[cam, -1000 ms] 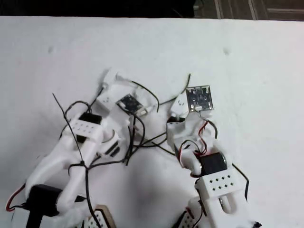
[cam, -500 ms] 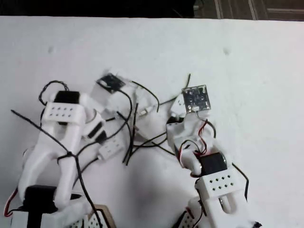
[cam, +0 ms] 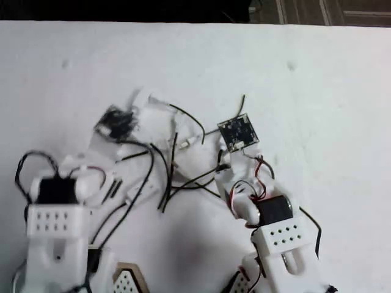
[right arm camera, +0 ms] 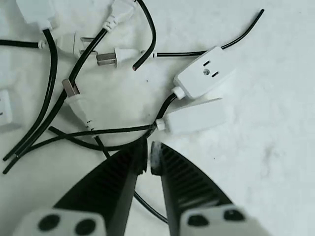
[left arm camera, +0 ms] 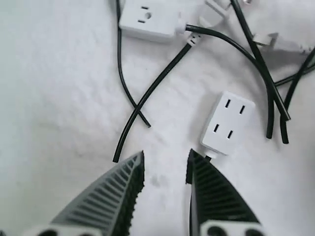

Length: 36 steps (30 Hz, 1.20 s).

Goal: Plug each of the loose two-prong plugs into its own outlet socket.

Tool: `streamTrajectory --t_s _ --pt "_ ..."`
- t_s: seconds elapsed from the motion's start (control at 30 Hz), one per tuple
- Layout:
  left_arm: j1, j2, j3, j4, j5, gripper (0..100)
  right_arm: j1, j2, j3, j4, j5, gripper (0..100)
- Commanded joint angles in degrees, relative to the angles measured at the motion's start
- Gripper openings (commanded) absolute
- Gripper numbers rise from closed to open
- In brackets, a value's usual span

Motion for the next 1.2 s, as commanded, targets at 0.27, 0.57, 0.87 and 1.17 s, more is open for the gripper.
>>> streamTrajectory --t_s 0.27,0.57,0.87,1.17 --pt "-8.2 -18.2 25.9 -12.4 4.8 25 -11.0 -0.6 -3.3 9.6 2.3 12.2" --pt "-12.6 -20.8 27.4 -12.7 5.1 25 -12.8 2.5 -3.3 10.4 3.6 16.3" --pt "-12.6 -21.8 28.4 -13.4 5.1 25 -12.4 28.4 -10.5 2.9 5.8 16.3" --pt "-12.6 -23.4 29.5 -13.5 4.9 25 -9.5 43.7 -14.0 -1.9 6.2 14.0"
